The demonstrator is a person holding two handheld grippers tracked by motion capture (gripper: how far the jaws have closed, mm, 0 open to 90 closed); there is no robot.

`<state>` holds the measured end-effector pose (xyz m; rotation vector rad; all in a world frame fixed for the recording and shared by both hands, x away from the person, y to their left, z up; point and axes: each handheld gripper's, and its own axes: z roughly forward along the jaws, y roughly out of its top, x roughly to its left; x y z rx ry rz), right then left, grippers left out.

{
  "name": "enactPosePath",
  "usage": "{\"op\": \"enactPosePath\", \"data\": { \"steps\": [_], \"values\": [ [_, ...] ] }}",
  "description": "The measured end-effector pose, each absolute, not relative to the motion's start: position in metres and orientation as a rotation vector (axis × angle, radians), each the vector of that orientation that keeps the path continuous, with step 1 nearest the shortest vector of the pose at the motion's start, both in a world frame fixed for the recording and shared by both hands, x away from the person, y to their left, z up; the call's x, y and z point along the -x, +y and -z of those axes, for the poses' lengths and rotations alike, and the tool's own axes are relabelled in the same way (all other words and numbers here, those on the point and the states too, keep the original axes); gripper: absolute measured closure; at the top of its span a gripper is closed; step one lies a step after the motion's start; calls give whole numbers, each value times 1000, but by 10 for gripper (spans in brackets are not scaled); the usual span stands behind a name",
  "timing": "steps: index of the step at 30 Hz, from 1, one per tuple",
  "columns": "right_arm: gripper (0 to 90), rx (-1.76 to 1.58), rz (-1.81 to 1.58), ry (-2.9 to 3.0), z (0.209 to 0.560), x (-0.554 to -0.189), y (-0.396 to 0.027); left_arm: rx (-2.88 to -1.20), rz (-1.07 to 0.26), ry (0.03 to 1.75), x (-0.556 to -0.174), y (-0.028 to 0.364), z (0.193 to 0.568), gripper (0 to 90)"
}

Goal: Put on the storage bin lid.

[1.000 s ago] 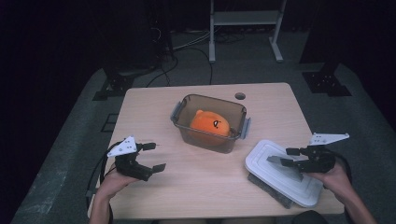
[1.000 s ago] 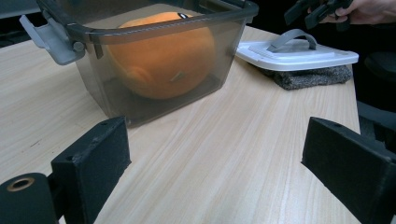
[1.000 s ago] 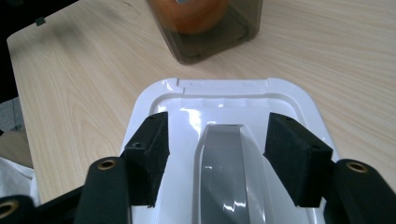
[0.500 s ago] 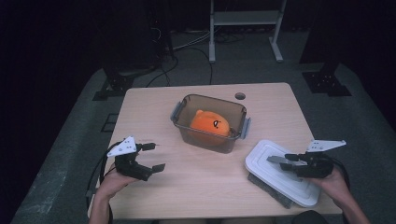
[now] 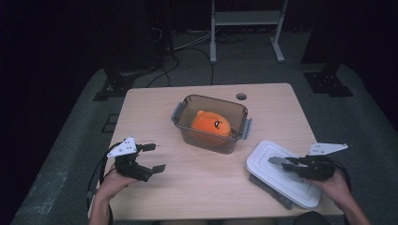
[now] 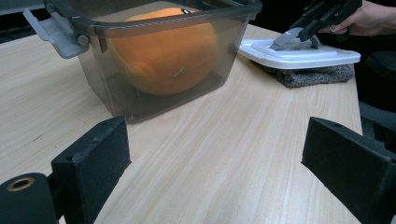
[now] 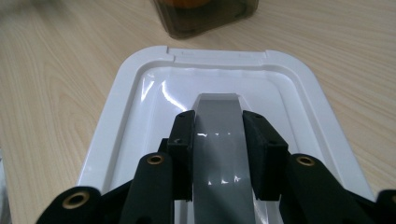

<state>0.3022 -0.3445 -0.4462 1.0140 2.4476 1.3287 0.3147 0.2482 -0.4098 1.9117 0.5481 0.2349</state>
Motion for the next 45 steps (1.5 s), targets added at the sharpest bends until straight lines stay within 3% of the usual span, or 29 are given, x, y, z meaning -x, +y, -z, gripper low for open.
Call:
{"op": "enactPosePath", "data": {
  "steps": [22, 45],
  "values": [
    [657, -946, -1392, 2445, 410, -297, -343, -1904, -234, 547, -315, 249, 409, 70],
    [658, -790, -1470, 2431, 311, -291, -328, -1903, -227, 546, -315, 249, 411, 70]
  ]
}}
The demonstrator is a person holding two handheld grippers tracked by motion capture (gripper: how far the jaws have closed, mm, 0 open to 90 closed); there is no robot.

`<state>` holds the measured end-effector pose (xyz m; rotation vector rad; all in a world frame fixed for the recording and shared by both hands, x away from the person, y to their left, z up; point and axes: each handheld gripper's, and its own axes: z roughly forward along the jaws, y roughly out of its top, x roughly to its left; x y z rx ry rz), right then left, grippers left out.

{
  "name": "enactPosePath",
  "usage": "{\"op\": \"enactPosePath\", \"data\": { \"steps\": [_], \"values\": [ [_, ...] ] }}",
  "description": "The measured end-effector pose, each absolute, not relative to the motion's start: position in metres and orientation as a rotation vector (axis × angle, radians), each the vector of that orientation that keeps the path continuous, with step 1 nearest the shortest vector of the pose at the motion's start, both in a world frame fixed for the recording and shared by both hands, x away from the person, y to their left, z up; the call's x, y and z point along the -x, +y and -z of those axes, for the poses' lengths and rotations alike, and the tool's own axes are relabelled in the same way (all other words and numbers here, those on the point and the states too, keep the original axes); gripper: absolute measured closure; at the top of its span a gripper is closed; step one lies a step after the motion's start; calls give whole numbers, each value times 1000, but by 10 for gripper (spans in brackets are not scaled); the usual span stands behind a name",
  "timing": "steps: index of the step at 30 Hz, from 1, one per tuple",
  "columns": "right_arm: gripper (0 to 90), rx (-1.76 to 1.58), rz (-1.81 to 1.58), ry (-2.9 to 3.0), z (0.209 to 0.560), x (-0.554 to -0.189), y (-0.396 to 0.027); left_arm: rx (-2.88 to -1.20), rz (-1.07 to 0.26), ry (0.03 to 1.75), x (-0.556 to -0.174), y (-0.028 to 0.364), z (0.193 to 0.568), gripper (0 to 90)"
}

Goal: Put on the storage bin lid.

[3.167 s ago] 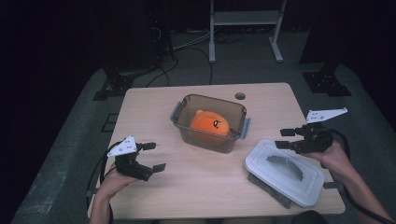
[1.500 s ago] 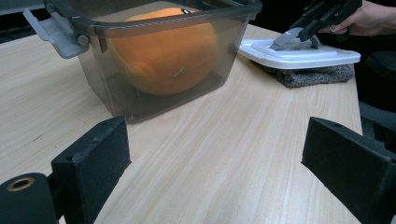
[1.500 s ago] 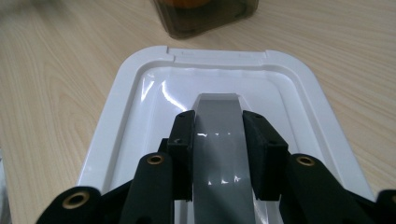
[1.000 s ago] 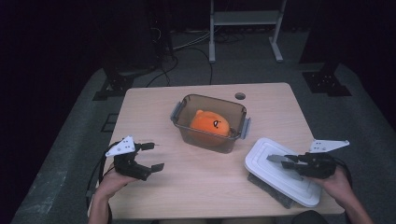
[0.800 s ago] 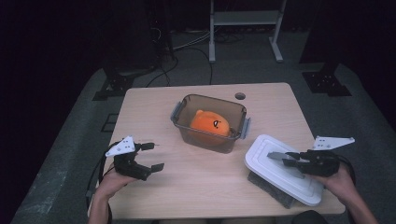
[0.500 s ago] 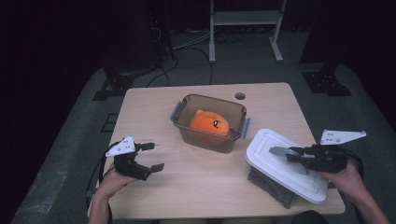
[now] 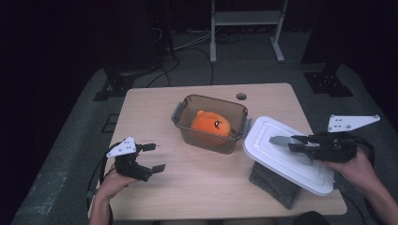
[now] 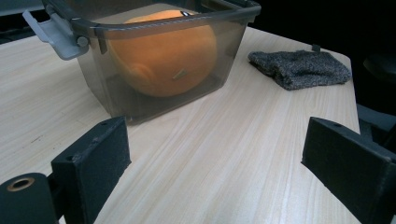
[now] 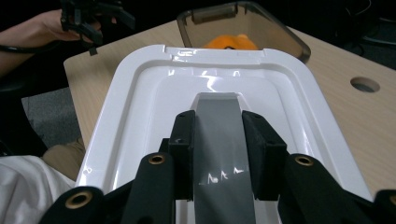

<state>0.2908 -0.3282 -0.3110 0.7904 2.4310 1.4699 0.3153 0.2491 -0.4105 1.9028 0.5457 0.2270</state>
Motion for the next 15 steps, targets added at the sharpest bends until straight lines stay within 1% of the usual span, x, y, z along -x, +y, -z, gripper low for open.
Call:
{"op": "enactPosePath", "data": {
  "steps": [15],
  "values": [
    [658, -673, -1489, 2460, 266, -315, -288, -1897, -232, 549, -315, 252, 409, 69]
  ]
}}
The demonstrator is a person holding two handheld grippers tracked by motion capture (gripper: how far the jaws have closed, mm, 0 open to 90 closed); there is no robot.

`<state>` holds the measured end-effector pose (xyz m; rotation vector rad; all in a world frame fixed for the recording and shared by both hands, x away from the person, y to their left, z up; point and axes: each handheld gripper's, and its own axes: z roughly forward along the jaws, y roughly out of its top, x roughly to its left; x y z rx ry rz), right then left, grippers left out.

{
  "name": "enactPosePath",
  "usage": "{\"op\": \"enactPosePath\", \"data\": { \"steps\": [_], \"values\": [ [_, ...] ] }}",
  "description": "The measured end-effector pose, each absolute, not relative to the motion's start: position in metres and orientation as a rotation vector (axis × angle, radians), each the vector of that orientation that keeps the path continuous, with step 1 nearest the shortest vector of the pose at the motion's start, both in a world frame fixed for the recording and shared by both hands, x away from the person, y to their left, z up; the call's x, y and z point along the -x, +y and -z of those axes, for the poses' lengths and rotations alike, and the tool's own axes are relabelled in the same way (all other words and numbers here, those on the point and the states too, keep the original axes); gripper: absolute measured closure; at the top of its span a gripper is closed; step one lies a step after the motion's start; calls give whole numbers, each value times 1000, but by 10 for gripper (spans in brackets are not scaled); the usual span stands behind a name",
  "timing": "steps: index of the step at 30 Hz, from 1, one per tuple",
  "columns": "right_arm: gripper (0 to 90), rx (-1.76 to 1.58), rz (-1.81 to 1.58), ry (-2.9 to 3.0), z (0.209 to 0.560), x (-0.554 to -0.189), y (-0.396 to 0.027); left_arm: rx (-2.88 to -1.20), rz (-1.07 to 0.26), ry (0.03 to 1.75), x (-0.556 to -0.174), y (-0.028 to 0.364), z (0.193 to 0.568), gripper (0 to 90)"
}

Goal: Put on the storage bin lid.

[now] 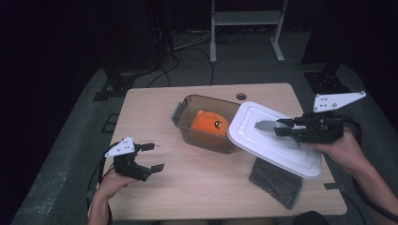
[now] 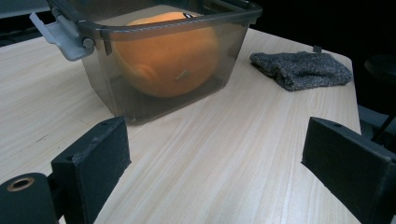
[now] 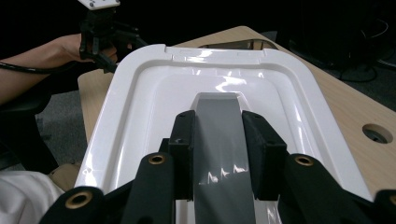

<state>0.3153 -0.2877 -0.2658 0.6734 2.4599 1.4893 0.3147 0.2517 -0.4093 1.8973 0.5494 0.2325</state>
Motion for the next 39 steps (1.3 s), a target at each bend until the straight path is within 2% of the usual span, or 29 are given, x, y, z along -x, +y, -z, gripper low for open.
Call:
{"op": "enactPosePath", "data": {
  "steps": [18, 39],
  "values": [
    [658, -621, -1481, 2508, 242, -354, -247, -1901, -226, 544, -315, 250, 410, 70],
    [658, -593, -1472, 2556, 238, -396, -201, -1898, -224, 542, -315, 250, 410, 70]
  ]
}}
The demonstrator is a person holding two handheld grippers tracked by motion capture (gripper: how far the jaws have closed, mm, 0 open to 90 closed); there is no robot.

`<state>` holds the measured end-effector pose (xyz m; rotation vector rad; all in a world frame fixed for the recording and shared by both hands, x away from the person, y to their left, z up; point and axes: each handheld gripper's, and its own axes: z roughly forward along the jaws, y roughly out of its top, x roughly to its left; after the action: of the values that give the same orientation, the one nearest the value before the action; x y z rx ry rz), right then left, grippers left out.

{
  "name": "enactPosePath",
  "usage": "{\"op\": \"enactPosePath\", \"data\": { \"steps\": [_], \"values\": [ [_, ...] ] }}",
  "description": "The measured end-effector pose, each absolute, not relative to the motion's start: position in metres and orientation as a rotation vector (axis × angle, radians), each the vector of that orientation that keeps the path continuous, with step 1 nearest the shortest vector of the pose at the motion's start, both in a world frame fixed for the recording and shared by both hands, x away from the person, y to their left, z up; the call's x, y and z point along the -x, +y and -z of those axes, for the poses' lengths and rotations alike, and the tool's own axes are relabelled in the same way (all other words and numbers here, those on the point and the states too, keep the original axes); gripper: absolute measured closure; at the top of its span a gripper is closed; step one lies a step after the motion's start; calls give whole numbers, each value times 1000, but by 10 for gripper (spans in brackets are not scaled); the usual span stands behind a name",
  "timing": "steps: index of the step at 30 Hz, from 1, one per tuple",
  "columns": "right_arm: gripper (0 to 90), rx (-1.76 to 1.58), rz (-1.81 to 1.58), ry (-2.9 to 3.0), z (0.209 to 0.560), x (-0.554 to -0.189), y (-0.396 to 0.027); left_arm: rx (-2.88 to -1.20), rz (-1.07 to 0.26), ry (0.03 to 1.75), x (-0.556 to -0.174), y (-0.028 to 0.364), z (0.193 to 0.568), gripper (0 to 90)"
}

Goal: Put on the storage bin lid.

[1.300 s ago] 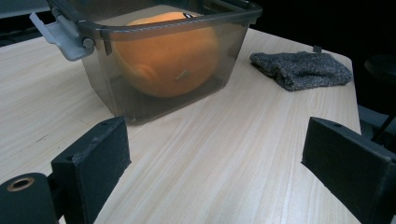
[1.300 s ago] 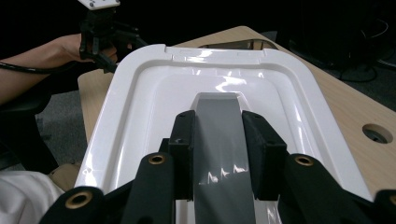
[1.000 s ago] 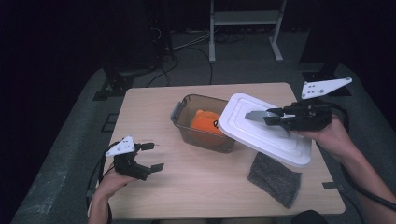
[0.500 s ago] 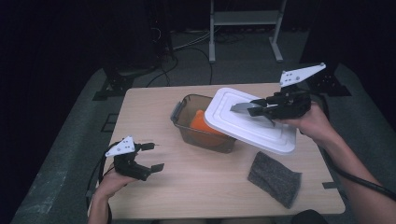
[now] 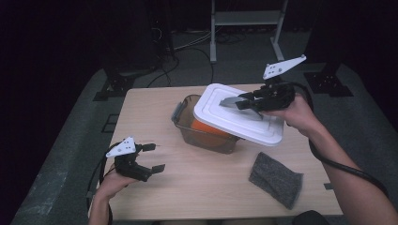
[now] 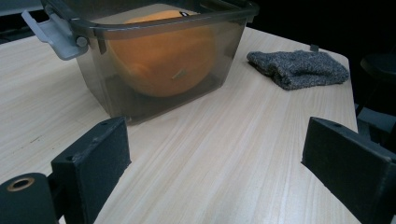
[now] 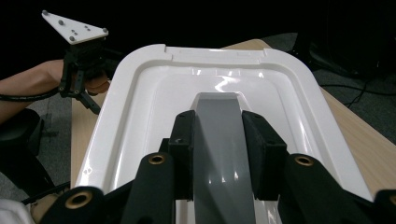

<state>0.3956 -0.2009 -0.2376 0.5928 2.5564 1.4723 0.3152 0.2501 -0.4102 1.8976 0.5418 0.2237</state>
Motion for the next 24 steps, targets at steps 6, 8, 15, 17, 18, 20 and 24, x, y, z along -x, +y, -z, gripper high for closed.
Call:
{"op": "enactPosePath", "data": {
  "steps": [6, 8, 15, 17, 18, 20, 24],
  "values": [
    [658, -594, -1470, 2562, 237, -405, -195, -1894, -224, 543, -315, 250, 410, 70],
    [658, -593, -1461, 2562, 237, -408, -192, -1892, -222, 544, -315, 250, 410, 70],
    [658, -583, -1455, 2572, 234, -417, -183, -1894, -223, 542, -315, 251, 410, 70],
    [658, -577, -1456, 2575, 233, -420, -179, -1895, -224, 542, -315, 251, 410, 69],
    [658, -575, -1452, 2577, 233, -421, -178, -1892, -224, 542, -315, 251, 410, 69],
    [658, -569, -1445, 2582, 233, -423, -175, -1894, -228, 543, -315, 252, 409, 70],
    [658, -564, -1441, 2590, 234, -429, -168, -1894, -232, 545, -314, 252, 409, 70]
  ]
}}
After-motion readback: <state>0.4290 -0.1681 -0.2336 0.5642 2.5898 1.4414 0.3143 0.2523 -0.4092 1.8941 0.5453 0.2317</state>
